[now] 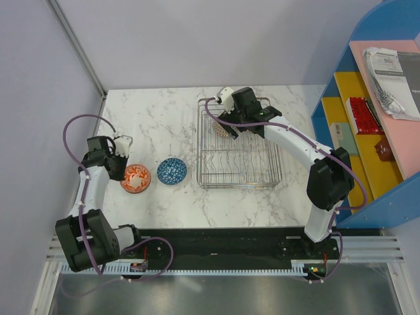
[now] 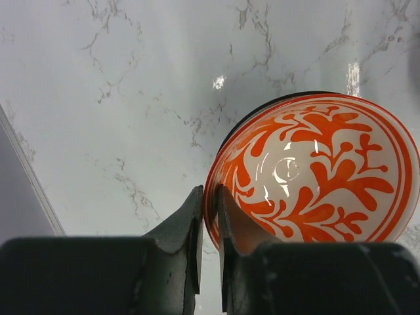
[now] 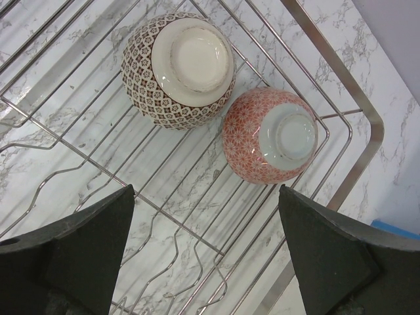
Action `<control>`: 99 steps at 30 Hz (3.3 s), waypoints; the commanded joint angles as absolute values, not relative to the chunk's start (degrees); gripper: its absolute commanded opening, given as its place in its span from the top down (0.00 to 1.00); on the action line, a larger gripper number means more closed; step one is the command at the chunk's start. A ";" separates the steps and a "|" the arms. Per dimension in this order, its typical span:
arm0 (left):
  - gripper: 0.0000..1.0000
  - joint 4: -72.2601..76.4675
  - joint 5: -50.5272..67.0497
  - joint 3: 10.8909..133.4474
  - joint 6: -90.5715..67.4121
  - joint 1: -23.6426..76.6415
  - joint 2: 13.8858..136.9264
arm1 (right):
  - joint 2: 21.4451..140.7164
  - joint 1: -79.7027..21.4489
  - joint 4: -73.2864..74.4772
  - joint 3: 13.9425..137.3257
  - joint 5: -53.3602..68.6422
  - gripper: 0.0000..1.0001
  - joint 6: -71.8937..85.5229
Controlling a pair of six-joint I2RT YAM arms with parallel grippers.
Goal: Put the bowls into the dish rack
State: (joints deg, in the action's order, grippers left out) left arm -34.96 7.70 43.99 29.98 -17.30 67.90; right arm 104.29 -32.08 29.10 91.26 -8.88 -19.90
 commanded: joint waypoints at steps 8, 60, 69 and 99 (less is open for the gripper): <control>0.98 -34.89 8.26 53.43 26.90 -13.80 72.16 | 101.69 -31.90 27.51 91.41 -9.58 0.01 -19.69; 0.98 -34.98 19.34 58.98 20.30 -10.37 60.21 | 134.56 -33.66 24.52 118.92 -26.63 0.02 -19.95; 0.98 -34.54 20.48 57.66 20.39 -10.37 58.98 | 135.35 -34.28 23.12 119.18 -31.20 0.02 -20.13; 0.98 -31.91 33.48 64.58 18.37 -5.72 59.41 | 119.54 -27.42 21.44 107.67 -22.36 0.02 -12.58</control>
